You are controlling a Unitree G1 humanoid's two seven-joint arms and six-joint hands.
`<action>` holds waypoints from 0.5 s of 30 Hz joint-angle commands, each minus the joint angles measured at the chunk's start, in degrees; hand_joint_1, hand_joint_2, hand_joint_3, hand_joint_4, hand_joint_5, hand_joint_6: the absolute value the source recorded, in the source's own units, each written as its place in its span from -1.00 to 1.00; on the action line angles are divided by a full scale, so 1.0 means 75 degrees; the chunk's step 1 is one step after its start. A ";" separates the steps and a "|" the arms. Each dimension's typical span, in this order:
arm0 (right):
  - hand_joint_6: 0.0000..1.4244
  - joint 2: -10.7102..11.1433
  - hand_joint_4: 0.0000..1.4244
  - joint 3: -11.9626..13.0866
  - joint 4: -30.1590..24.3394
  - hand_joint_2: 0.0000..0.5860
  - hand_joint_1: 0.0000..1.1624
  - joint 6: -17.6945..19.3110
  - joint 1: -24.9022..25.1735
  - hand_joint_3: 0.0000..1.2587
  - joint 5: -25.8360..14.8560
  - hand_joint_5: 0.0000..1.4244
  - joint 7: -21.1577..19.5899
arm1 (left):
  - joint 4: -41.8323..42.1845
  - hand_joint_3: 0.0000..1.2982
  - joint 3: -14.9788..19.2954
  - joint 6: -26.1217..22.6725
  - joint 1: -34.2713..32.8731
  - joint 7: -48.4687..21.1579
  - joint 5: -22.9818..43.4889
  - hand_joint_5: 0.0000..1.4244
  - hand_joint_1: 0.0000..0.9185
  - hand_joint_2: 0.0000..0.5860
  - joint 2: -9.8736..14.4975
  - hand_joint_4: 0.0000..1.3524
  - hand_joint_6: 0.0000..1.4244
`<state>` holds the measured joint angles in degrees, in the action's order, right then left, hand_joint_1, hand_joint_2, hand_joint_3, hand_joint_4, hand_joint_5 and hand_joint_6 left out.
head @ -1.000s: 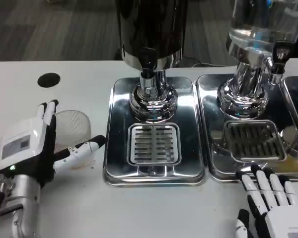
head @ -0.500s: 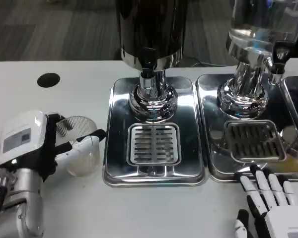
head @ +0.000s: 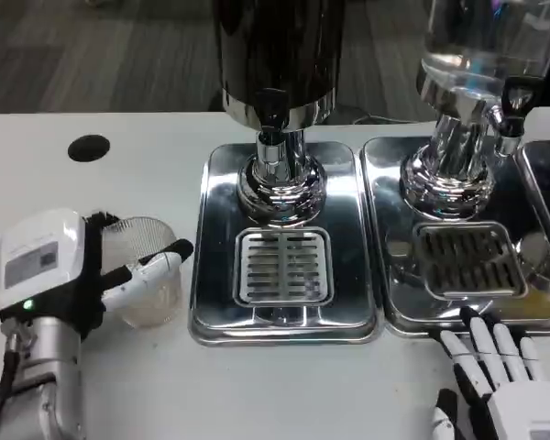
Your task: Grasp the cup under the faucet to collect the drink, then remove the cup.
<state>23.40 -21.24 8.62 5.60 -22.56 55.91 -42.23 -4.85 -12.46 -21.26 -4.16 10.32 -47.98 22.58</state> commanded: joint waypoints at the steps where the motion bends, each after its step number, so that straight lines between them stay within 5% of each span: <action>1: -0.98 0.0017 -1.00 0.0007 0.0072 0.94 -0.90 0.0095 0.0051 -0.75 -0.0059 -1.00 -0.0112 | 0.0302 -0.73 0.0030 0.0083 0.0312 0.0470 -0.0160 -0.39 -1.00 -0.98 -0.0014 -0.92 -0.04; 7: -0.98 0.0012 -1.00 0.0018 0.0107 0.93 -0.90 0.0122 0.0028 -0.75 -0.0082 -1.00 -0.0120 | 0.0646 -0.84 0.0223 0.0426 0.0642 0.1076 0.0001 -0.39 -1.00 -1.00 -0.0031 -0.93 -0.03; 15: -0.98 0.0051 -1.00 0.0055 0.0034 0.90 -0.90 0.0157 -0.0065 -0.74 -0.0150 -1.00 -0.0141 | 0.0544 -1.00 0.0683 0.1801 0.1201 0.1810 0.0808 -0.73 -1.00 -1.00 -0.0120 -1.00 -0.61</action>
<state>23.31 -21.20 8.95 6.22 -22.64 54.93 -42.39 0.34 -8.52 -11.08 3.45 21.77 -43.78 21.99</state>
